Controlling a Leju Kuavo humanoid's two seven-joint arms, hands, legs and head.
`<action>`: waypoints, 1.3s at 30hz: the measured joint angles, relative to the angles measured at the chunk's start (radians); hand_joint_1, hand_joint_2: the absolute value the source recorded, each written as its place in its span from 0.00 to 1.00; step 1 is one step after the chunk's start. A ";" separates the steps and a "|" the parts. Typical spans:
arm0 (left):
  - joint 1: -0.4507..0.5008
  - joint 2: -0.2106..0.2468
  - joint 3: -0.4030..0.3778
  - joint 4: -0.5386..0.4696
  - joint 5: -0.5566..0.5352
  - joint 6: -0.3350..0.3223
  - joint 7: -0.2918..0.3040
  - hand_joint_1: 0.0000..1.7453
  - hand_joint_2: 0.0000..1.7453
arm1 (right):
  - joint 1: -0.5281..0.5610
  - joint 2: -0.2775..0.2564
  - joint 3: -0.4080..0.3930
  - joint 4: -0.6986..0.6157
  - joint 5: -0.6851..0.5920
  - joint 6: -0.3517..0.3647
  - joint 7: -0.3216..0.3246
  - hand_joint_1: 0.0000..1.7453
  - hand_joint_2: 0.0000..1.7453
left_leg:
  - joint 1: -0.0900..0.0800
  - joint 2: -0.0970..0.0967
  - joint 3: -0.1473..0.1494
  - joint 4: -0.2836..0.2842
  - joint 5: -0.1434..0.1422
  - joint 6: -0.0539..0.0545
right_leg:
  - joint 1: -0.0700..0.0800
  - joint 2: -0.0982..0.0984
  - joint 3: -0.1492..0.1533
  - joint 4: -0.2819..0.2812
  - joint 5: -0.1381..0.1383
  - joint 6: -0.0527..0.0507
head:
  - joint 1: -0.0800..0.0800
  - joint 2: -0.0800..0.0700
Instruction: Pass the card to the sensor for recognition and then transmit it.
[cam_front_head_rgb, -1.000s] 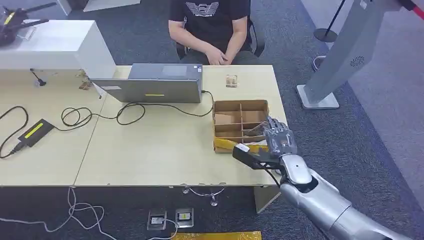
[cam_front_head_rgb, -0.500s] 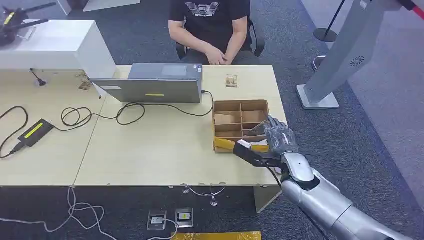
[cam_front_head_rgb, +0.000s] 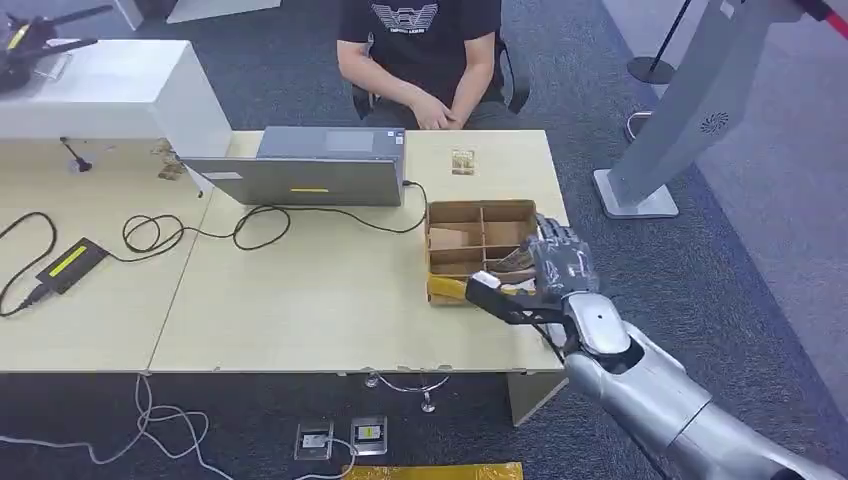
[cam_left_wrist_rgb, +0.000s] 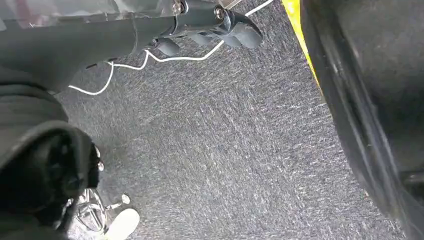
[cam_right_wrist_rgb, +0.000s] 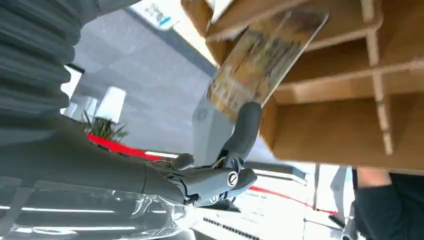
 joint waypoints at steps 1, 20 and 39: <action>0.000 0.000 0.000 0.000 -0.001 -0.001 0.000 0.00 0.00 | -0.003 -0.003 -0.006 -0.011 0.005 0.009 0.003 0.00 1.00 | 0.000 0.000 0.000 0.000 0.000 0.000 | 0.000 0.000 0.000 0.000 0.000 0.000 | 0.000 0.000; -0.027 0.008 -0.001 0.000 -0.021 -0.014 -0.003 0.00 0.00 | -0.014 -0.050 -0.070 -0.158 0.069 0.039 0.030 0.00 1.00 | 0.000 0.000 0.000 0.000 0.000 0.000 | 0.000 0.000 0.000 0.000 0.000 0.000 | 0.000 0.000; -0.027 0.008 -0.001 0.000 -0.035 -0.026 -0.021 0.00 0.00 | 0.012 -0.041 -0.107 -0.169 0.056 0.089 -0.023 0.00 1.00 | 0.000 0.000 0.000 0.000 0.000 0.000 | 0.000 0.000 0.000 0.000 0.000 0.000 | 0.000 0.000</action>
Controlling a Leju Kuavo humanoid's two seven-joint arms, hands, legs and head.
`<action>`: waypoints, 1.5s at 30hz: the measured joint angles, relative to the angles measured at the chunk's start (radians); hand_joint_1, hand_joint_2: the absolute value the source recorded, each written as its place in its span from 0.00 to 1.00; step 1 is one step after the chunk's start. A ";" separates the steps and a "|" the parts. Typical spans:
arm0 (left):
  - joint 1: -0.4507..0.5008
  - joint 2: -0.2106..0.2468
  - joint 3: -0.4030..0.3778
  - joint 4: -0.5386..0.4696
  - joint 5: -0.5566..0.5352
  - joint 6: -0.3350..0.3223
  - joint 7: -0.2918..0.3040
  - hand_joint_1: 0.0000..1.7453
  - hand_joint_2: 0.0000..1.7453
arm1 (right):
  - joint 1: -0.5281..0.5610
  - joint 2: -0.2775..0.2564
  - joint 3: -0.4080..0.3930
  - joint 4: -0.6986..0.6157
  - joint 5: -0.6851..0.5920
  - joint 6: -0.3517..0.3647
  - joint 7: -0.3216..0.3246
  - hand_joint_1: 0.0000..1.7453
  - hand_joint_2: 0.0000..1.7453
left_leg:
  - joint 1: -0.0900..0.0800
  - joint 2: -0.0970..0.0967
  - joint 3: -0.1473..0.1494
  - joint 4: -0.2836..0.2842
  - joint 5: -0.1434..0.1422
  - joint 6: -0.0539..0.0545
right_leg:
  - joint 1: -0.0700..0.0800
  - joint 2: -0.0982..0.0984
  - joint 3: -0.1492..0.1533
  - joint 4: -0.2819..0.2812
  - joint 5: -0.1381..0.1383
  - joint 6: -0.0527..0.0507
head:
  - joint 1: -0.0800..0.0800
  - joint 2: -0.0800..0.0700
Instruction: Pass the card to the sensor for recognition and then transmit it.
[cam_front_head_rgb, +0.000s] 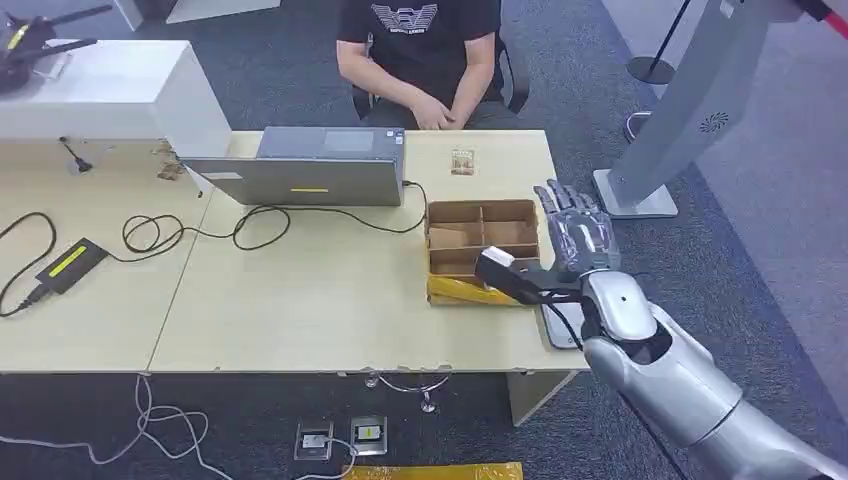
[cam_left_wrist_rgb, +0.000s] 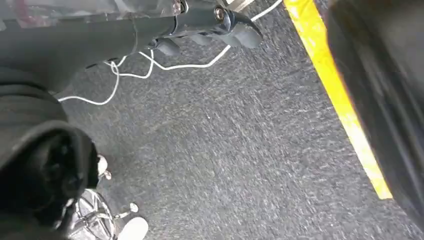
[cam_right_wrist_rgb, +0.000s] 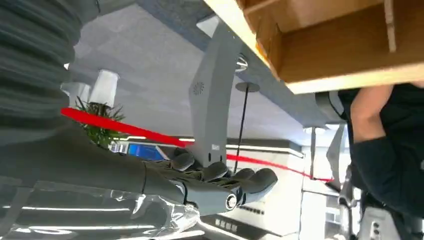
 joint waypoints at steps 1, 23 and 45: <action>0.005 -0.001 0.000 0.000 0.000 0.003 0.000 0.00 0.00 | 0.005 0.003 0.000 0.002 -0.003 0.002 -0.003 0.00 1.00 | 0.000 0.000 0.000 0.000 0.000 0.000 | 0.000 0.000 0.000 0.000 0.000 0.000 | 0.000 0.000; 0.033 -0.003 0.000 0.000 -0.025 0.000 -0.010 0.00 0.00 | 0.015 0.017 0.034 0.048 -0.067 -0.005 0.002 0.00 1.00 | 0.000 -0.001 0.000 0.000 0.000 0.000 | 0.000 -0.001 0.000 0.000 0.000 0.000 | 0.000 0.000; 0.033 -0.003 0.000 0.000 -0.029 0.000 -0.013 0.00 0.00 | 0.016 0.016 0.059 0.094 -0.074 -0.012 0.003 0.00 1.00 | 0.000 -0.001 0.000 0.000 0.000 0.000 | 0.000 -0.001 0.000 0.000 0.000 0.000 | 0.000 0.000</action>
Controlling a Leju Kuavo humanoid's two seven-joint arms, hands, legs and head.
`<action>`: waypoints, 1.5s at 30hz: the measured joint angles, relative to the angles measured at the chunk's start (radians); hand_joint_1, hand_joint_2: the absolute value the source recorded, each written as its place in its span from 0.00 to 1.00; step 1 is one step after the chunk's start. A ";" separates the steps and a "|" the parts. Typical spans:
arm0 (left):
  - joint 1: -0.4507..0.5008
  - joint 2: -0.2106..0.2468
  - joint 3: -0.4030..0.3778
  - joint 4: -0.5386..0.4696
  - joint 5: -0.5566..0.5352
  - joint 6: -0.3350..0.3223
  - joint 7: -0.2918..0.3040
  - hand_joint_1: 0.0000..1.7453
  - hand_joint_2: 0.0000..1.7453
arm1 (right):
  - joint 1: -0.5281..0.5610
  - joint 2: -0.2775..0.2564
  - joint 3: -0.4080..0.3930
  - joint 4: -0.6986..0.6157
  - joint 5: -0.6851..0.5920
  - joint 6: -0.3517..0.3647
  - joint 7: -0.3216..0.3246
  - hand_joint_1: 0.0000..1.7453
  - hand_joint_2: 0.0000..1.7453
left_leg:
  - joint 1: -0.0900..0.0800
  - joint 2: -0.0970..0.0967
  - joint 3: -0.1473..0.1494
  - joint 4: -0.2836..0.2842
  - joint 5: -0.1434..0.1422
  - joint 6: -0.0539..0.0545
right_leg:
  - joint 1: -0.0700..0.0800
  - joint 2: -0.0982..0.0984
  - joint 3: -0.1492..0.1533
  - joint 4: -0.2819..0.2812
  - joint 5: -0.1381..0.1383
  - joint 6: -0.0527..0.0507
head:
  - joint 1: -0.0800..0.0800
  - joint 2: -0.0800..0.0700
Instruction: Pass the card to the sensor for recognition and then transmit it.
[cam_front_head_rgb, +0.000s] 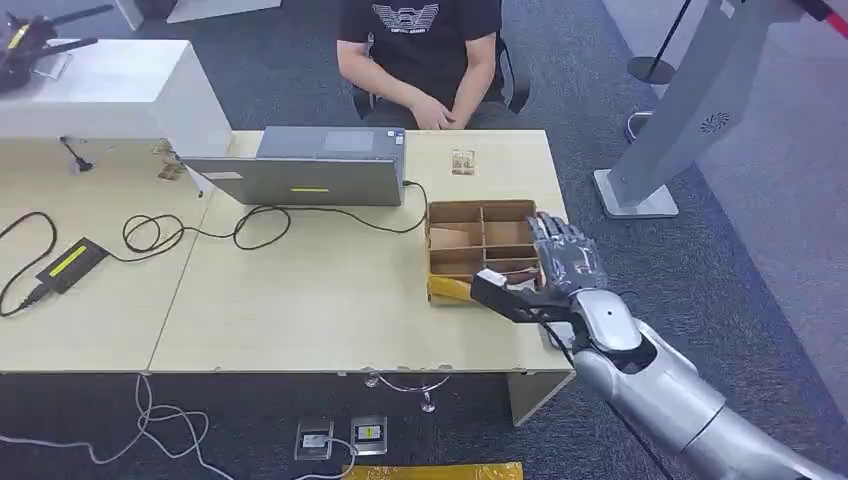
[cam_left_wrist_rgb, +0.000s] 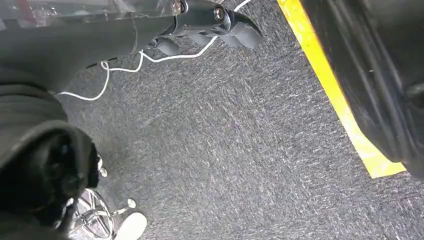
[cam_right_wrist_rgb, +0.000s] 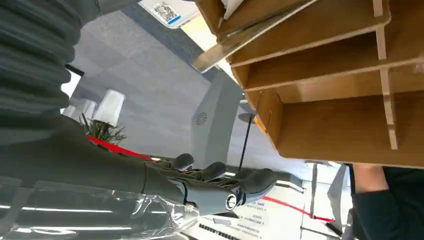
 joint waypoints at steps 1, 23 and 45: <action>0.000 0.000 0.000 0.000 -0.001 0.000 0.000 0.00 0.00 | 0.001 0.000 0.001 0.002 -0.001 -0.002 0.001 0.00 1.00 | 0.000 0.000 0.000 0.000 0.000 0.000 | 0.000 0.000 0.000 0.000 0.000 0.000 | 0.000 0.000; -0.008 -0.001 0.000 0.000 -0.026 -0.015 -0.006 0.00 0.00 | 0.010 0.001 0.015 0.056 -0.019 -0.039 0.010 0.00 1.00 | 0.000 0.000 0.000 0.000 0.000 0.000 | 0.000 0.000 0.000 0.000 0.000 0.000 | 0.000 0.000; -0.009 -0.003 0.000 0.000 -0.068 -0.022 -0.018 0.00 0.00 | 0.056 0.003 0.031 0.054 -0.036 -0.059 0.022 1.00 1.00 | 0.000 0.000 0.000 0.000 0.000 0.000 | 0.000 0.000 0.000 0.000 0.000 0.000 | 0.000 0.000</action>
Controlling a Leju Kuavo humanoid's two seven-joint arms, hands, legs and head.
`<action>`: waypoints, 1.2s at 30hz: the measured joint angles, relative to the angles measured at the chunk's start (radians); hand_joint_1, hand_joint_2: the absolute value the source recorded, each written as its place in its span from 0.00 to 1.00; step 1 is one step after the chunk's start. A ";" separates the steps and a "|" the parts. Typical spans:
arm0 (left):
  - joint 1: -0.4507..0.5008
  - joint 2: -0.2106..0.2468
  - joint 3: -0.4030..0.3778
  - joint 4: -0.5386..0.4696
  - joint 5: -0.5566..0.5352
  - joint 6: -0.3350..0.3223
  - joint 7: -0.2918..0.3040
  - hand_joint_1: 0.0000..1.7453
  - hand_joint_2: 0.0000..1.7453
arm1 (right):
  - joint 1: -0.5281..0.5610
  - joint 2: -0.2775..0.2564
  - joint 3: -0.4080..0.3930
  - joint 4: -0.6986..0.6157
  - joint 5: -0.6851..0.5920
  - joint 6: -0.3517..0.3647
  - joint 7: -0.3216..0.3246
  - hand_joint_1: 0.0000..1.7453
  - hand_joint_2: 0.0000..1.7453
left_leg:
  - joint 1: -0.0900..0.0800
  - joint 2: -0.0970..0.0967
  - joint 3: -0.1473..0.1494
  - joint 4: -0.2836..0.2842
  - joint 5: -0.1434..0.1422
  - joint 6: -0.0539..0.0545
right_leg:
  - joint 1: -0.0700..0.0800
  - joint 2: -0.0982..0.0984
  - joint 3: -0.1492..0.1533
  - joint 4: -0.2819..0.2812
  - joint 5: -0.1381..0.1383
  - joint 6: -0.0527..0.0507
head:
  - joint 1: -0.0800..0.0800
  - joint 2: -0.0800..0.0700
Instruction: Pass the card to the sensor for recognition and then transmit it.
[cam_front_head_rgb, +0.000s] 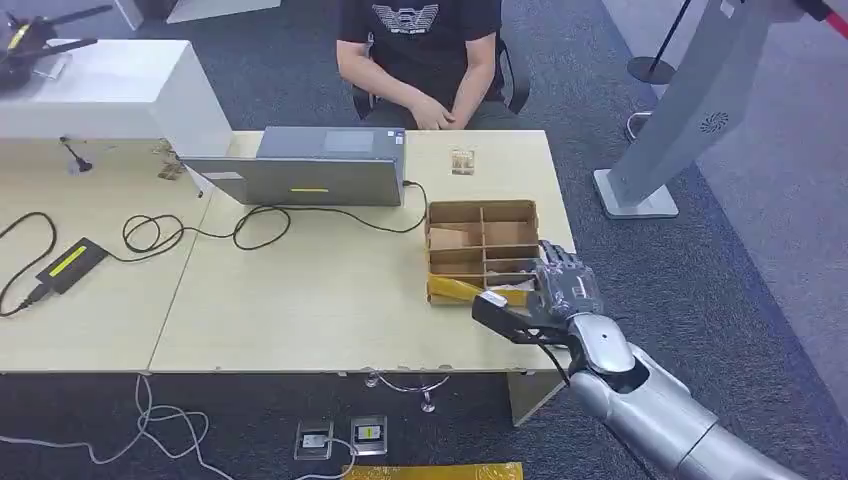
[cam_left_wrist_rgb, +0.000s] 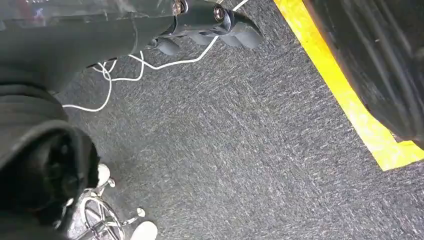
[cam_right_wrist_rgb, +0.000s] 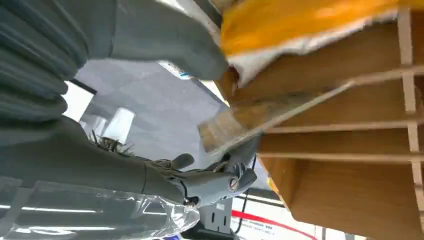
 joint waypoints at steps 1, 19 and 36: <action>0.000 0.000 0.000 0.000 -0.002 0.000 0.000 0.00 0.00 | 0.000 0.000 0.000 -0.002 -0.001 0.000 0.000 1.00 1.00 | 0.000 0.000 0.000 0.000 0.000 0.000 | 0.000 0.000 0.000 0.000 0.000 0.000 | 0.000 0.000; -0.003 -0.003 -0.003 0.000 -0.016 -0.013 -0.001 0.00 0.00 | 0.000 0.000 0.002 -0.010 -0.014 -0.019 -0.015 1.00 1.00 | 0.000 0.000 0.000 0.000 0.000 0.000 | 0.000 0.000 0.000 0.000 0.000 0.000 | 0.000 0.000; -0.005 -0.006 -0.004 0.000 -0.037 -0.006 -0.009 0.00 0.00 | -0.032 0.015 0.026 -0.015 0.087 -0.158 -0.042 1.00 1.00 | 0.000 0.000 0.000 0.000 0.000 0.000 | 0.000 0.000 0.000 0.000 0.000 0.000 | 0.000 0.000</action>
